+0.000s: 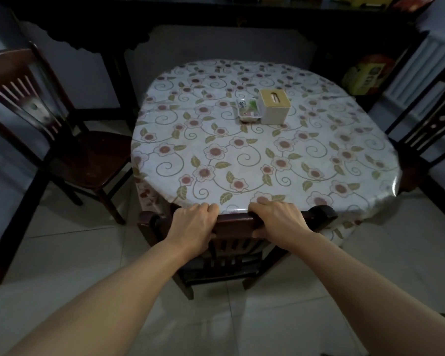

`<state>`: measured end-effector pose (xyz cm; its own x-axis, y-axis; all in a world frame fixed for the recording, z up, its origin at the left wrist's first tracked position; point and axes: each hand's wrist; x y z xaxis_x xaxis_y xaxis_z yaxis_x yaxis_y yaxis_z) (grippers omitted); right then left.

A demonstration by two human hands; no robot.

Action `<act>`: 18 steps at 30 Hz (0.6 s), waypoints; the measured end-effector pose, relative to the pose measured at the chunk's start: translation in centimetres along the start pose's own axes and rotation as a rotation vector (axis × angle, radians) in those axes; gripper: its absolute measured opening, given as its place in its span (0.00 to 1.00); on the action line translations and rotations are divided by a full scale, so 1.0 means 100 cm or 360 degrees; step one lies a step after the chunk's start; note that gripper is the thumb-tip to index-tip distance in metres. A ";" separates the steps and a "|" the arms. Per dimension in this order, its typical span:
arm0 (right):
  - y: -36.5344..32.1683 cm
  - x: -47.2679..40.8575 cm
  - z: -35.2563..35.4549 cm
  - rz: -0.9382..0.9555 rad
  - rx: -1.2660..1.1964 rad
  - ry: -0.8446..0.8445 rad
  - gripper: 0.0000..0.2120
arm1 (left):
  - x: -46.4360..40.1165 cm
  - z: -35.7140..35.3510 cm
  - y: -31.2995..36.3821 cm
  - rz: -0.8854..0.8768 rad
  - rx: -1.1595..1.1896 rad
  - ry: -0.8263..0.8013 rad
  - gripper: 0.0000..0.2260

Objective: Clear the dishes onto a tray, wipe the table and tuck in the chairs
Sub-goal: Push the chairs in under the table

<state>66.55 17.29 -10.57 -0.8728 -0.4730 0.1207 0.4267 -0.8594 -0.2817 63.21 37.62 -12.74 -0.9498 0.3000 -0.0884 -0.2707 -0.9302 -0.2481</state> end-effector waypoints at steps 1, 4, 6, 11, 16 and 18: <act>0.002 0.007 -0.002 -0.0034 -0.0026 0.0000 0.22 | 0.005 -0.001 0.001 -0.0026 0.0007 0.0000 0.15; 0.008 0.021 -0.007 -0.0186 -0.0012 0.0029 0.20 | 0.014 -0.001 0.002 -0.0060 -0.0008 -0.0018 0.13; 0.005 0.022 -0.012 -0.0200 -0.0035 0.0049 0.18 | 0.019 -0.002 0.001 -0.0044 -0.0023 -0.0060 0.12; 0.006 0.011 -0.012 -0.0183 0.0039 0.0046 0.14 | 0.014 0.001 -0.001 0.0052 -0.0035 -0.0091 0.10; 0.024 -0.002 -0.003 -0.0105 0.0083 0.0041 0.15 | -0.005 -0.002 0.009 0.0125 -0.0030 -0.0094 0.10; 0.035 -0.005 -0.003 -0.0082 0.0077 0.0063 0.17 | -0.011 -0.006 0.016 0.0125 -0.0025 -0.0103 0.10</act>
<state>68.40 14.60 -11.90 -0.9022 -0.4206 0.0960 0.3910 -0.8912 -0.2299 63.96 35.92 -13.64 -0.9763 0.2114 -0.0456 -0.1930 -0.9468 -0.2577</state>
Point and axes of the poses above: each hand's wrist, its own x-axis away from the middle knuckle, its own z-axis out of the back of the hand, y = z × x, and after that the axes turned 14 degrees about -x, right-handed
